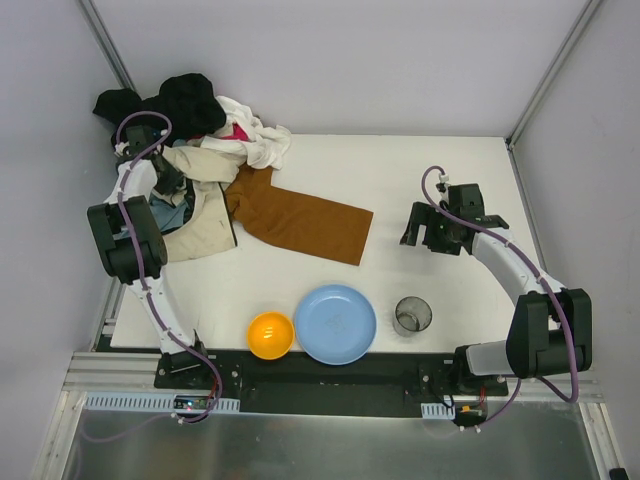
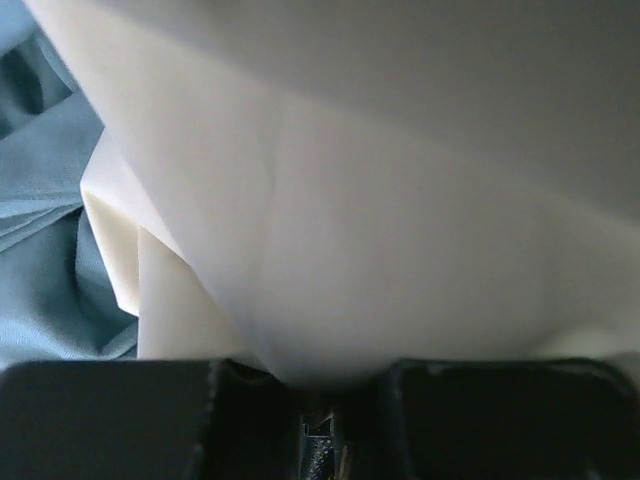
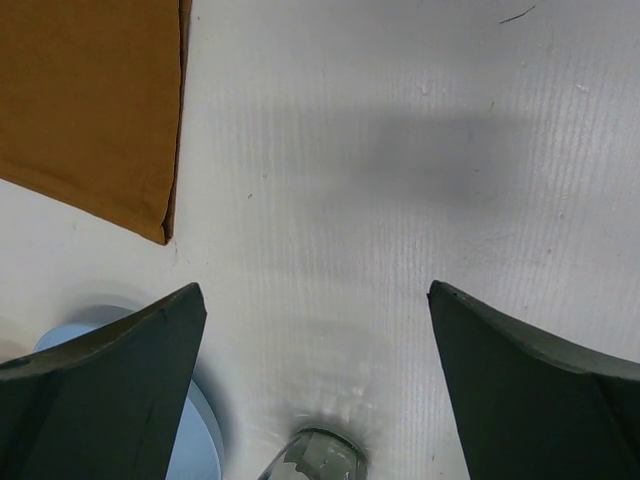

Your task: Pick out a specific cloth from the pile

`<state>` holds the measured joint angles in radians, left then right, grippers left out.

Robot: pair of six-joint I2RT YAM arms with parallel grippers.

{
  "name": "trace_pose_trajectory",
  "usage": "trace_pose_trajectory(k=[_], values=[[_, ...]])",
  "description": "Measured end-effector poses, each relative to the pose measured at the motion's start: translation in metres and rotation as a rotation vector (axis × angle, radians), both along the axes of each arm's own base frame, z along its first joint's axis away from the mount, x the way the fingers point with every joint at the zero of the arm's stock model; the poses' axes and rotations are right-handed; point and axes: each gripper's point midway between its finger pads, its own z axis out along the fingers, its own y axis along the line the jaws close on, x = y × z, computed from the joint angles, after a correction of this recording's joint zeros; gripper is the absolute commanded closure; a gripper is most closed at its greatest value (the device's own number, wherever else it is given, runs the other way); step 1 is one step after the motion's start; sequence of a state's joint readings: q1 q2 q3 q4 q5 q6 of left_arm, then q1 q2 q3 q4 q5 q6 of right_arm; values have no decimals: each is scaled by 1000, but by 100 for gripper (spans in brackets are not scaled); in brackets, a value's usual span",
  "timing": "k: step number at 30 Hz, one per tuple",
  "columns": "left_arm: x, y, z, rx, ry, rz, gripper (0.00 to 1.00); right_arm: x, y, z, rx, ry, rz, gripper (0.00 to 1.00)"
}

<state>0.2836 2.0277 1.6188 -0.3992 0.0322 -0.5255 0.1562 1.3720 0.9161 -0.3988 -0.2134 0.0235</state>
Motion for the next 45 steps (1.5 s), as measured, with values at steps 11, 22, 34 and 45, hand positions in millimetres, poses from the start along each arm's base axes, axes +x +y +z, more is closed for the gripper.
trace_pose_trajectory(k=[11, 22, 34, 45], values=[[-29, -14, 43, -9, -64, -26, 2, -1, 0, 0, 0, 2, 2, 4], [-77, -49, 117, -45, -239, -107, 1, 2, 5, 6, 10, -12, 16, 4], [-131, -84, 107, -61, -224, -191, 1, 2, 14, 4, 20, -4, 39, 4], [-107, -118, 99, 107, -123, -384, 1, 8, 20, 7, 28, -8, 55, 5]])
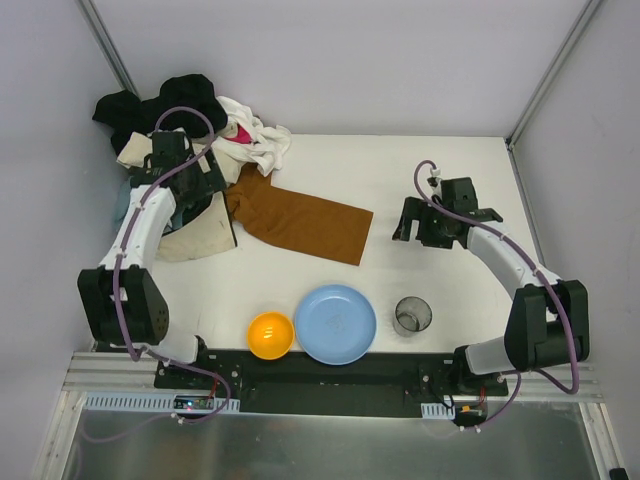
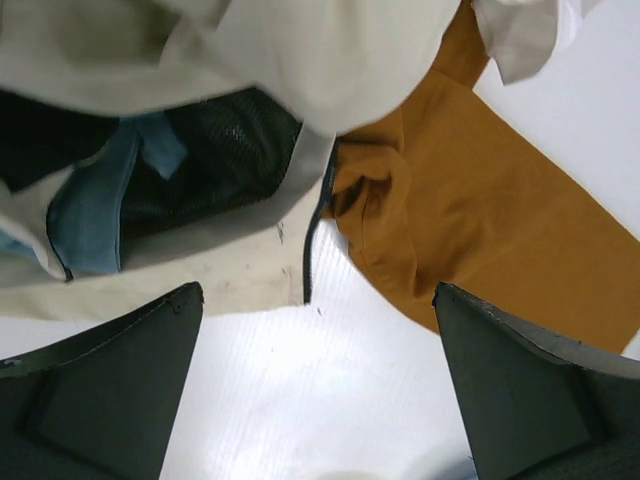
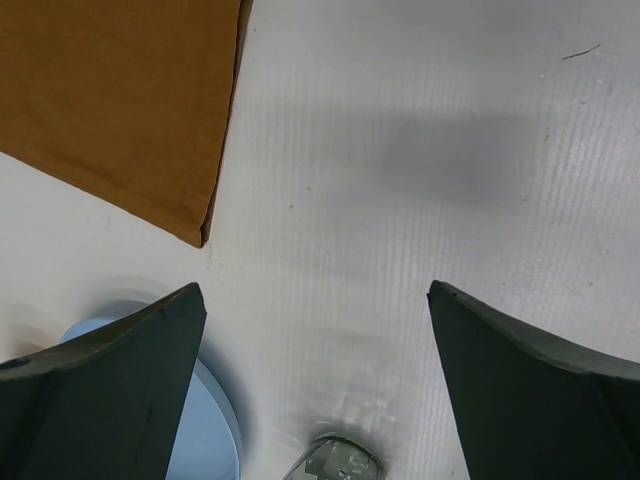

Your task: Pick out a specific cloth from the pile

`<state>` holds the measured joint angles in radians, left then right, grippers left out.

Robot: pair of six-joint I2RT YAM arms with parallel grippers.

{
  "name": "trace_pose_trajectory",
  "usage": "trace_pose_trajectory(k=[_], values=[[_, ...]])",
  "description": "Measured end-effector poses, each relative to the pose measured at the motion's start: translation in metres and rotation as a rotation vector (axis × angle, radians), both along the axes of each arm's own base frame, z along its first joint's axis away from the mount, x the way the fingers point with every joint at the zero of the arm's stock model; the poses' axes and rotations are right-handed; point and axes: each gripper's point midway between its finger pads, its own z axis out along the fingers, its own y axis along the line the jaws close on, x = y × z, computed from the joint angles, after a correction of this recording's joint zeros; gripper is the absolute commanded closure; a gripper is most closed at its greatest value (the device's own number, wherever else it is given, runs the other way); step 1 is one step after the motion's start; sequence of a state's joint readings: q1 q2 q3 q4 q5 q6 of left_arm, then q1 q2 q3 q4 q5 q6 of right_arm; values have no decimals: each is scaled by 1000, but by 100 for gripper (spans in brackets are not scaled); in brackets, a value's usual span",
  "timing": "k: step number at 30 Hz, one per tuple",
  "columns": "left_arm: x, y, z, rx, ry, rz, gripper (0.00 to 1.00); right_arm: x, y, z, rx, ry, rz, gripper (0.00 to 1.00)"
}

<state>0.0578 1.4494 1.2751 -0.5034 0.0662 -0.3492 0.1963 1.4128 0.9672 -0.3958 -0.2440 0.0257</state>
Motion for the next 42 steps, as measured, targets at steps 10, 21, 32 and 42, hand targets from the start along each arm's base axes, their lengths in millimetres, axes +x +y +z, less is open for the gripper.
trace_pose_trajectory(k=[10, 21, 32, 42], values=[[60, 12, -31, 161, 123, -25, 5, 3, 1, -4, -4, 12, 2, 4], [97, 11, -71, 242, 241, -39, 17, 4, 1, -7, -7, 24, 1, 4], [110, 34, -102, 377, 339, 5, 55, 4, 1, -8, -9, 27, 1, 4], [113, 32, -107, 405, 342, -16, 100, 4, 1, -10, -10, 35, 2, 4]])
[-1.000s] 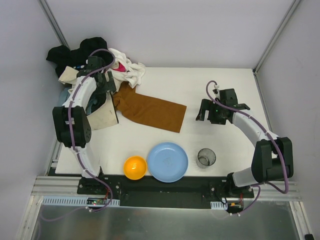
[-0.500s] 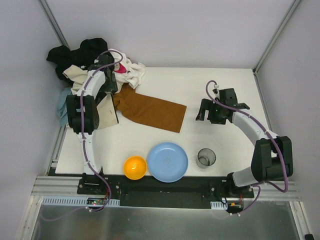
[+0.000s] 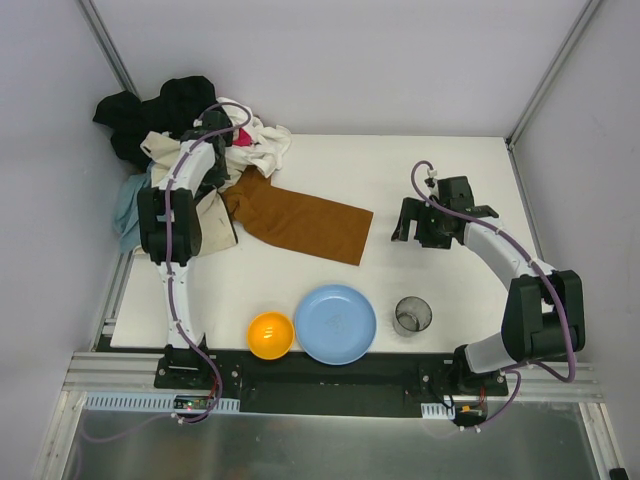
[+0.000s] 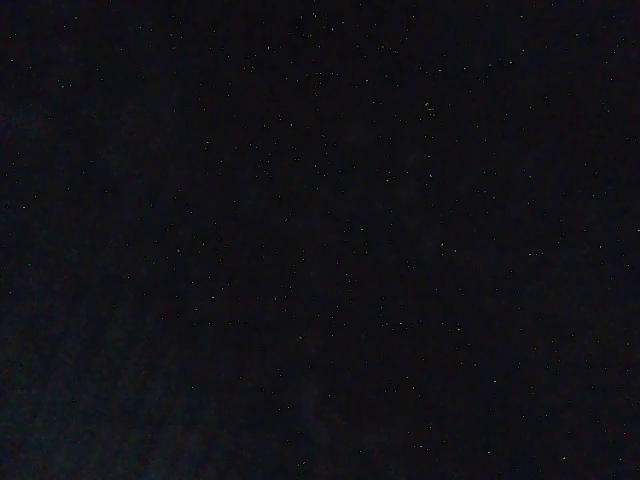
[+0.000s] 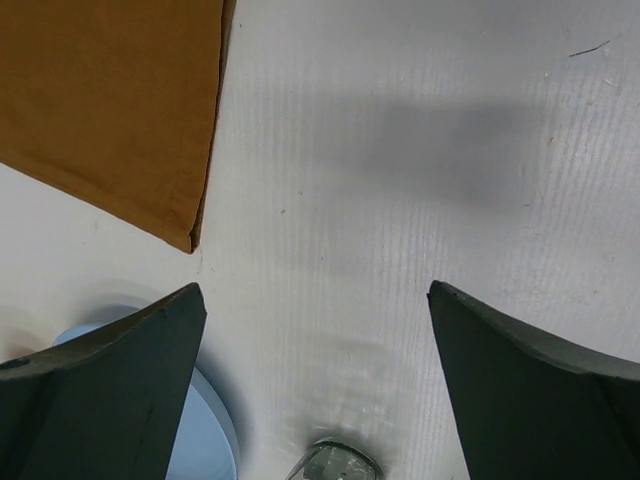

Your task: Pick out a specific cloth from the pile

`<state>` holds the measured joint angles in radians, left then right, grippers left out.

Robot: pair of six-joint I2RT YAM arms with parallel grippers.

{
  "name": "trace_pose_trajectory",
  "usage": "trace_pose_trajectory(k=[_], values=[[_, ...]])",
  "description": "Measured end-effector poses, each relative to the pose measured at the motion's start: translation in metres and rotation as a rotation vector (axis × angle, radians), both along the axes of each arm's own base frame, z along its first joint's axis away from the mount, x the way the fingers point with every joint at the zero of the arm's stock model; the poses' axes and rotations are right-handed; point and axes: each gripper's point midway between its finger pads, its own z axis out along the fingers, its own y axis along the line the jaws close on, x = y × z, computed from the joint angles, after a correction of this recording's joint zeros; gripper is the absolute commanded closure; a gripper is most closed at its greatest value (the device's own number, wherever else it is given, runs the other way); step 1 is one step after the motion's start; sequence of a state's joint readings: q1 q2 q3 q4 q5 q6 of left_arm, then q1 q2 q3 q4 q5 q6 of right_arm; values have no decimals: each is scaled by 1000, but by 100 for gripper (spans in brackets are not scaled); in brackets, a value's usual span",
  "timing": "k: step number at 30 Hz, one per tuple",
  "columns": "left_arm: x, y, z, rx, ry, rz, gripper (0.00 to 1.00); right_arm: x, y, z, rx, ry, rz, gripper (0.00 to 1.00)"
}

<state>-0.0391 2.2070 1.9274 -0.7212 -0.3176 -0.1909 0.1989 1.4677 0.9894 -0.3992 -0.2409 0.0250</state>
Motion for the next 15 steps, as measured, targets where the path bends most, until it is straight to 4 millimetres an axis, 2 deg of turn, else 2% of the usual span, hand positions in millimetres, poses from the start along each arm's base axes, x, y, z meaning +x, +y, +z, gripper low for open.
trace_pose_trajectory(k=[3, 7, 15], values=[[0, 0, 4, 0, -7, -2, 100, 1, 0, 1, 1, -2, 0, 4], [0, 1, 21, 2, -37, -12, 100, 1, 2, 2, 2, -5, 4, 4], [7, 6, 88, 25, -150, -38, 100, 7, 23, 19, 13, -54, 65, 4]])
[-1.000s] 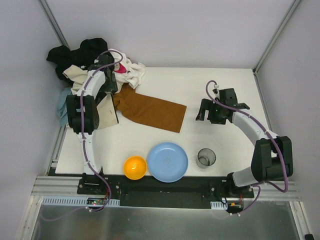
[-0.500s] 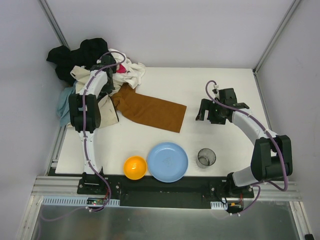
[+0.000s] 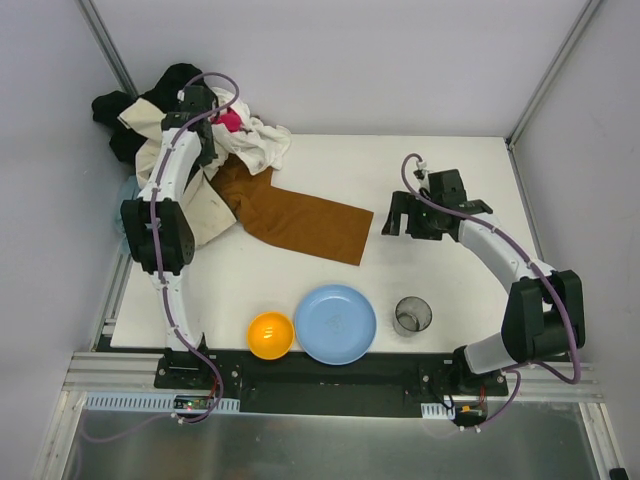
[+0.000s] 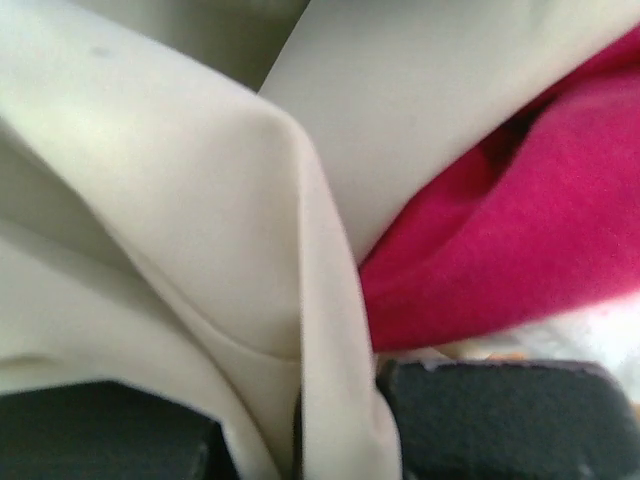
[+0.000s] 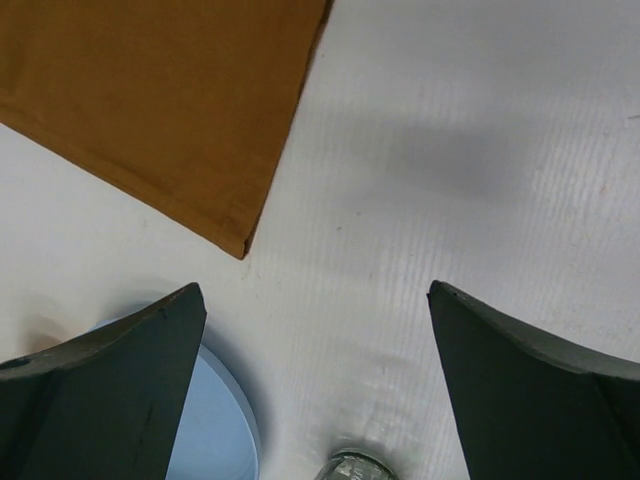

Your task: Pick out a specific cloth from the pile

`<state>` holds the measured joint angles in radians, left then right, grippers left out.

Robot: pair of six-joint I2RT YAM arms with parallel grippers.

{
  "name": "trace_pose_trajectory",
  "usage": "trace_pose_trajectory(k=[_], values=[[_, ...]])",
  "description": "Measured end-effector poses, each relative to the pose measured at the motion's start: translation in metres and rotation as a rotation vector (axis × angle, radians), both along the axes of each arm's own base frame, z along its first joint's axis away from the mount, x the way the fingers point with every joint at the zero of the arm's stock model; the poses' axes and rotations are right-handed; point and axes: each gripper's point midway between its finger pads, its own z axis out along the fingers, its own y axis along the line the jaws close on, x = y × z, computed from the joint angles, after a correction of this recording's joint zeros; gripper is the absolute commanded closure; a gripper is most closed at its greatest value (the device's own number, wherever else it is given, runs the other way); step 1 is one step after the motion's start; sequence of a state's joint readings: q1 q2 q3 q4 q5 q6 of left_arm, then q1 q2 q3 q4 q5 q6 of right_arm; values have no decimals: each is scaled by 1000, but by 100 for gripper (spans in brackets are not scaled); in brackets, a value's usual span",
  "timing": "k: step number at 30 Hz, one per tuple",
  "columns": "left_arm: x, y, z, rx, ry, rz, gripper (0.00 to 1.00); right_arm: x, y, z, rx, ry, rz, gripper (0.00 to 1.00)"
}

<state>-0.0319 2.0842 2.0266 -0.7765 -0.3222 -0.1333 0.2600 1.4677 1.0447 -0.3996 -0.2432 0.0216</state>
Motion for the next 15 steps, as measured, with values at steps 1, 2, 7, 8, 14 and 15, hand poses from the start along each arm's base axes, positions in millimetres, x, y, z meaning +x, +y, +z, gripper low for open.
trace_pose_trajectory(k=[1, 2, 7, 8, 14, 15], values=[[1, 1, 6, 5, -10, -2, 100, 1, 3, 3, 3, -9, 8, 4], [1, 3, 13, 12, -20, -4, 100, 2, 8, 7, 6, -20, 20, 4], [7, 16, 44, 57, -72, 0, 100, 13, 42, 25, 27, -71, 98, 4], [8, 18, 49, 63, -84, 5, 100, 16, 50, 27, 32, -79, 113, 4], [4, 52, 67, 44, -127, 64, 100, 32, 119, 32, 61, -94, 233, 4], [3, 58, 69, 38, -132, 77, 100, 34, 132, 33, 70, -94, 253, 4]])
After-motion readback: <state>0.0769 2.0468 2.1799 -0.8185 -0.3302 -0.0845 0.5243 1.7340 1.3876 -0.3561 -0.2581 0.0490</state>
